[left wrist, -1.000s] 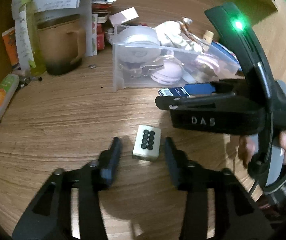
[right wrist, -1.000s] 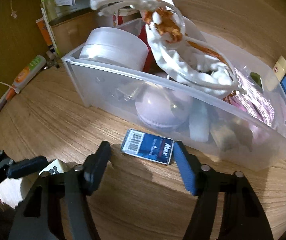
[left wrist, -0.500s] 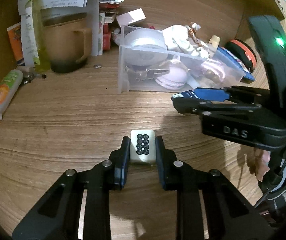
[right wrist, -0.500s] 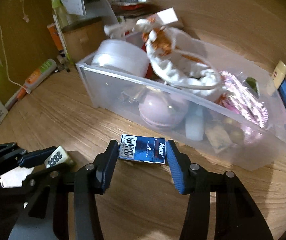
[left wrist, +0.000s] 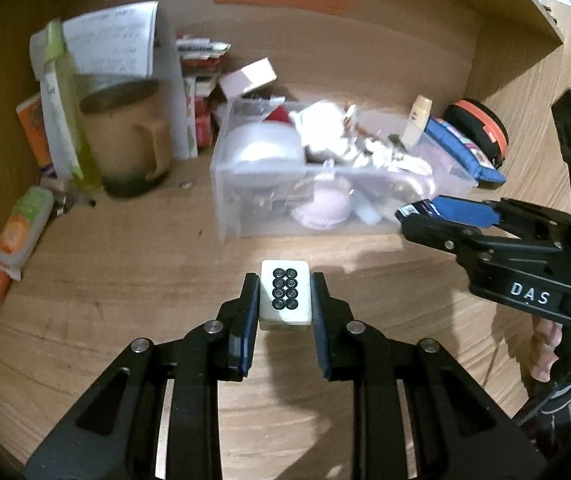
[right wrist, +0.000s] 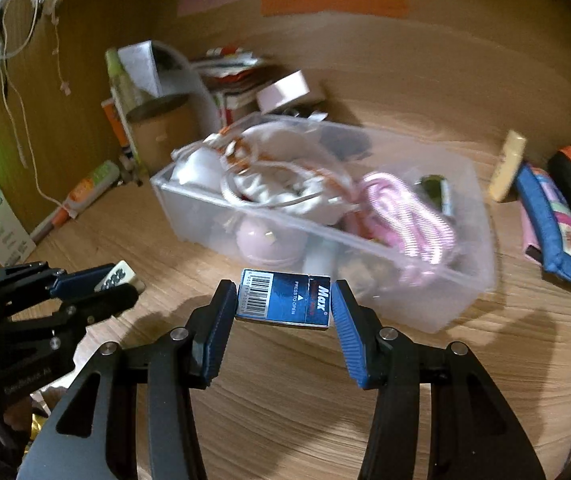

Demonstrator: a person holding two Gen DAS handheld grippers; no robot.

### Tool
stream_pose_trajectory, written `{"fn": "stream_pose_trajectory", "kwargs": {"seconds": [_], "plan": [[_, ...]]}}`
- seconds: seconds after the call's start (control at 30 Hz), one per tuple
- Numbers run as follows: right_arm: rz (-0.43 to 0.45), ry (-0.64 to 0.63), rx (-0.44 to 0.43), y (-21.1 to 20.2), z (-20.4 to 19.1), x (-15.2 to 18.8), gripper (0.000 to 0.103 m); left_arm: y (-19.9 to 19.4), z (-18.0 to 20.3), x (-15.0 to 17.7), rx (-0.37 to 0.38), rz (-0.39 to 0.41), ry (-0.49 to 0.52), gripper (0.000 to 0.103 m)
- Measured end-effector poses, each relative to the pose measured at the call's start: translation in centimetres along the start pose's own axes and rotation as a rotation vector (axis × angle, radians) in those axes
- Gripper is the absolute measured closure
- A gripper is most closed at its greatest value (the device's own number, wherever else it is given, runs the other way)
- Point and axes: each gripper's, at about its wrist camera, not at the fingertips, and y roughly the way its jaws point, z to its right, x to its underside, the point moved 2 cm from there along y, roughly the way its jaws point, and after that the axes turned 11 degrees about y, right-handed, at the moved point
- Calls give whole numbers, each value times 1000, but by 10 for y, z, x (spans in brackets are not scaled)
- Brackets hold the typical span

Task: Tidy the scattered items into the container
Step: 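Lift the tile and blue card box and carry them over the box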

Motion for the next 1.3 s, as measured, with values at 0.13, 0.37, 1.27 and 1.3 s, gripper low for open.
{"fn": "stream_pose_trajectory", "kwargs": {"seconds": [0.13,0.37,1.27,1.3], "plan": [[37,24,15,-13,17,-6,58,-4,6,-15,-4,32,18,79],[96,57,43,-34,42,-19,58,-12,14,-43,-2,95,40,79],[83,81,81,13,56,-60,58,36,-21,-108,-35,110,20,79],[74,86,82,17,57,-60,58,43,-21,-108,-35,96,17,79]]}}
